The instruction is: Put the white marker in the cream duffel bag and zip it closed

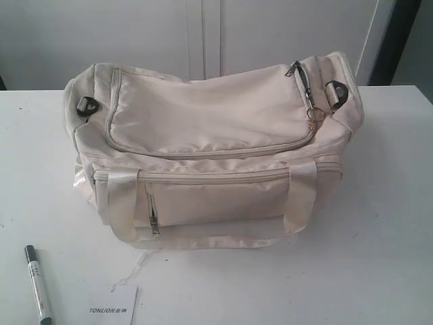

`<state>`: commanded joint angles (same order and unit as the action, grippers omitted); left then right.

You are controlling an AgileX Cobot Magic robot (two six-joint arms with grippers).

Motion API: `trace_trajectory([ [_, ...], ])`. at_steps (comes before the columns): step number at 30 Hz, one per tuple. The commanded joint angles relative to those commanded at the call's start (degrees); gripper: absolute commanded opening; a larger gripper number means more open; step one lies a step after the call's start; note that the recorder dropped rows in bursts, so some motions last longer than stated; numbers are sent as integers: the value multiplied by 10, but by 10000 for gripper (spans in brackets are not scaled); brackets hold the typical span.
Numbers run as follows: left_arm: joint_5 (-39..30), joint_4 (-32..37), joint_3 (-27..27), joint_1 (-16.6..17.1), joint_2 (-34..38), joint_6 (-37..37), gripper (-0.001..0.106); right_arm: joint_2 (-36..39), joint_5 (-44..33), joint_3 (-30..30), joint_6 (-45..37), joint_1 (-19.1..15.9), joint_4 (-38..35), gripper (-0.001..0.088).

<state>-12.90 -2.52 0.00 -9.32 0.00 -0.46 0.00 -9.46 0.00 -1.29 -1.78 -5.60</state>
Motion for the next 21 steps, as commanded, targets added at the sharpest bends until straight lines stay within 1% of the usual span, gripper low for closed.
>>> trace_trajectory([
  [10,0,0,0,0,0,0,0,0,213,0,6,0,-1,0],
  [12,0,0,0,0,0,0,0,0,245,0,45,0,-2,0],
  [14,0,0,0,0,0,0,0,0,265,0,127,0,-2,0],
  [15,0,0,0,0,0,0,0,0,266,0,189,0,-2,0],
  [16,0,0,0,0,0,0,0,0,266,0,224,0,-2,0],
  [18,2,0,0,0,0,5,0,0,266,0,251,0,5,0],
  [21,22,0,0,0,0,5,0,0,261,-2,248,0,7,0],
])
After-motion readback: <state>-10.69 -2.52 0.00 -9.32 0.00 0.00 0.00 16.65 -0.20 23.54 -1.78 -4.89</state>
